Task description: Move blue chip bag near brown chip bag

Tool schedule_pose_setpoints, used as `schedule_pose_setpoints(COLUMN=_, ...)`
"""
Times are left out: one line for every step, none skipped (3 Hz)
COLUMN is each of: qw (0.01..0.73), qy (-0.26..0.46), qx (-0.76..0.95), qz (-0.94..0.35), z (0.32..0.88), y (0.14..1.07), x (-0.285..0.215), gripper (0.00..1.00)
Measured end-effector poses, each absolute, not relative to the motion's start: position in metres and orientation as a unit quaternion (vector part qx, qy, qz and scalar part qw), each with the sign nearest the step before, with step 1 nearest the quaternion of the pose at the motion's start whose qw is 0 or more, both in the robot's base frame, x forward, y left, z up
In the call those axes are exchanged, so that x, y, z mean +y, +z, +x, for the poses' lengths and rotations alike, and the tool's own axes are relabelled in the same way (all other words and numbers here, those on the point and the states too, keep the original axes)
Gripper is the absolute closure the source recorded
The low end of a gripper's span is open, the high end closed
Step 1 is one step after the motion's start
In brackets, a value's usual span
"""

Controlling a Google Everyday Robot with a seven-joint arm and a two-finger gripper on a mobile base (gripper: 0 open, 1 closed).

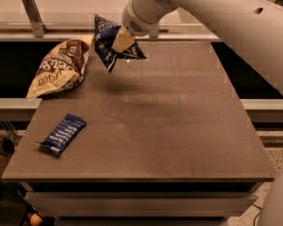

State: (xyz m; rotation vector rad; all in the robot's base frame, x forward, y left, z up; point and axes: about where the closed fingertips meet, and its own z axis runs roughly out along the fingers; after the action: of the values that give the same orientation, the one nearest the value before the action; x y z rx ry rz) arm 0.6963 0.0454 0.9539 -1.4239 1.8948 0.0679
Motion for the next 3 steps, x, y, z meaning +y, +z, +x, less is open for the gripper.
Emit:
schedule_pose_setpoints(qw=0.375, qy=0.027, qx=0.74, qz=-0.558, z=0.6961, y=0.9526, x=0.0475, gripper=0.84)
schedule_pose_setpoints(qw=0.374, qy=0.028, qx=0.74, qz=-0.559, z=0.6958, y=0.9514, x=0.0488, gripper=0.61)
schedule_pose_setpoints(qw=0.373, qy=0.028, qx=0.74, qz=-0.56, z=0.6956, y=0.9502, x=0.05, gripper=0.38)
